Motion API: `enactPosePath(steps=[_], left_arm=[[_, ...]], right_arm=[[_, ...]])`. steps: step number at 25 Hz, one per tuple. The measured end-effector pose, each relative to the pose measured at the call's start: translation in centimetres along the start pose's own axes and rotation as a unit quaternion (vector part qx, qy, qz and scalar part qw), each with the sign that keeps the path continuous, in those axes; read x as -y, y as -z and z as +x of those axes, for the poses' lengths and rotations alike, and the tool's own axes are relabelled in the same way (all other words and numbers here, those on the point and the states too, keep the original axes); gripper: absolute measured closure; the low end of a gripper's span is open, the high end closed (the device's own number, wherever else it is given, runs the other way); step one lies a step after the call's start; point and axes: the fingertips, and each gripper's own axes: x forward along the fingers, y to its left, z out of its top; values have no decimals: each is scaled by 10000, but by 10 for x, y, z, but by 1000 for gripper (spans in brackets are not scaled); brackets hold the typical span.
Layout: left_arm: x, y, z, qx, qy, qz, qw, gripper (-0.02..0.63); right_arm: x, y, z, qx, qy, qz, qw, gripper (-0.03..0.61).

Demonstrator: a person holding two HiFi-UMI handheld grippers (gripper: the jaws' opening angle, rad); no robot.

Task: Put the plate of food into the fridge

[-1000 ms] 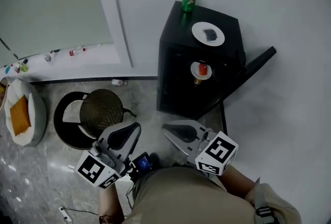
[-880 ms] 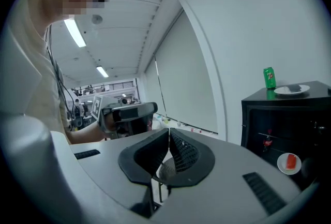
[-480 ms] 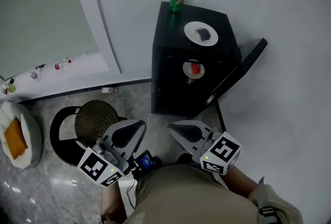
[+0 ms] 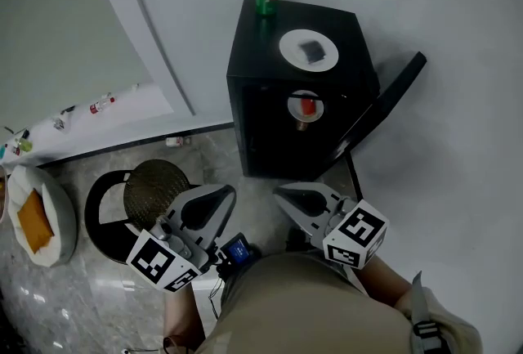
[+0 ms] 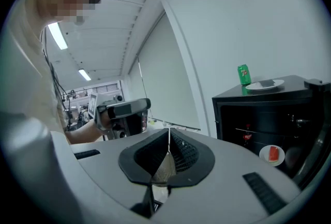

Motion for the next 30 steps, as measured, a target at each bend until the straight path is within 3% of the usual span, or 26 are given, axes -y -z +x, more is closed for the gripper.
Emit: enactPosePath(steps=[10,30], left_arm=[[5,3,48,-354,-296,221,9987,603],[38,13,177,-985,-384,887,9904,601]], right_arm=[[45,-10,-17,136,-281,112,9994,555],[131,-21,-105,485,-540,171,9972,555]])
